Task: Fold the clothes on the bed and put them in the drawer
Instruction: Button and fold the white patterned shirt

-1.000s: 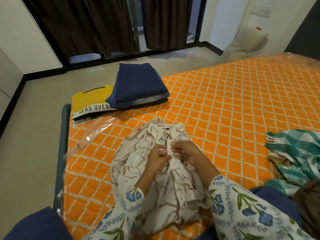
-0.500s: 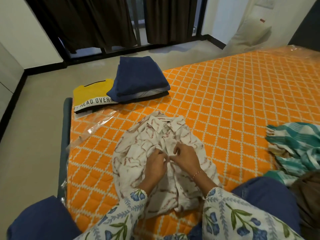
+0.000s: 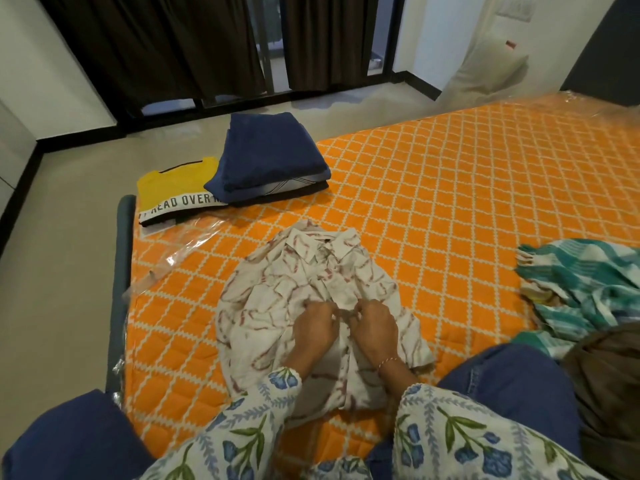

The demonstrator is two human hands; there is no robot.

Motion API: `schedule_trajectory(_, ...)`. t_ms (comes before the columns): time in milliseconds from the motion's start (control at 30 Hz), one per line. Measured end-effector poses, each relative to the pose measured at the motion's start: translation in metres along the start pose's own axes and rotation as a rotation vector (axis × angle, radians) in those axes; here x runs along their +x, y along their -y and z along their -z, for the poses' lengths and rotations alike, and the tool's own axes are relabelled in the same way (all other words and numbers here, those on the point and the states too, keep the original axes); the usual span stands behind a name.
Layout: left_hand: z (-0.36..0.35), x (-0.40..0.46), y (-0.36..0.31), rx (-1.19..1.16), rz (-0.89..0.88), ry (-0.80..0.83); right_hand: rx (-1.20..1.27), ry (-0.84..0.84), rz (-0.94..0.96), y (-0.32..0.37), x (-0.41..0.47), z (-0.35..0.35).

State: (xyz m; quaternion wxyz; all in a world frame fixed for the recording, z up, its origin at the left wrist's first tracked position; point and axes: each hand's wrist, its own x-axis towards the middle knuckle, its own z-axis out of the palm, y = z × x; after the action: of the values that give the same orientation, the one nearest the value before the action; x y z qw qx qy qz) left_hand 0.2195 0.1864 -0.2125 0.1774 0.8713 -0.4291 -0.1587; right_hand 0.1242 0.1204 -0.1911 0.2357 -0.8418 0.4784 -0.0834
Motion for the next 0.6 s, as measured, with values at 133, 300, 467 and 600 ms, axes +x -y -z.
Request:
schedule_trajectory(133,0.001,0.001,-0.01,-0.084,0.089,0.057,0.378,0.054,-0.201,-0.02,0.009,-0.005)
schedule_trajectory(300,0.001,0.003,-0.014,-0.194,0.199,0.067,0.57,0.199,-0.292,-0.031,0.013,0.009)
schedule_trajectory(467,0.001,0.002,-0.019,-0.248,0.242,0.079,0.526,0.165,-0.252,-0.031,0.014,0.013)
schedule_trajectory(600,0.005,0.0,-0.017,-0.344,0.203,0.103,0.522,0.156,-0.24,-0.027,0.01,0.016)
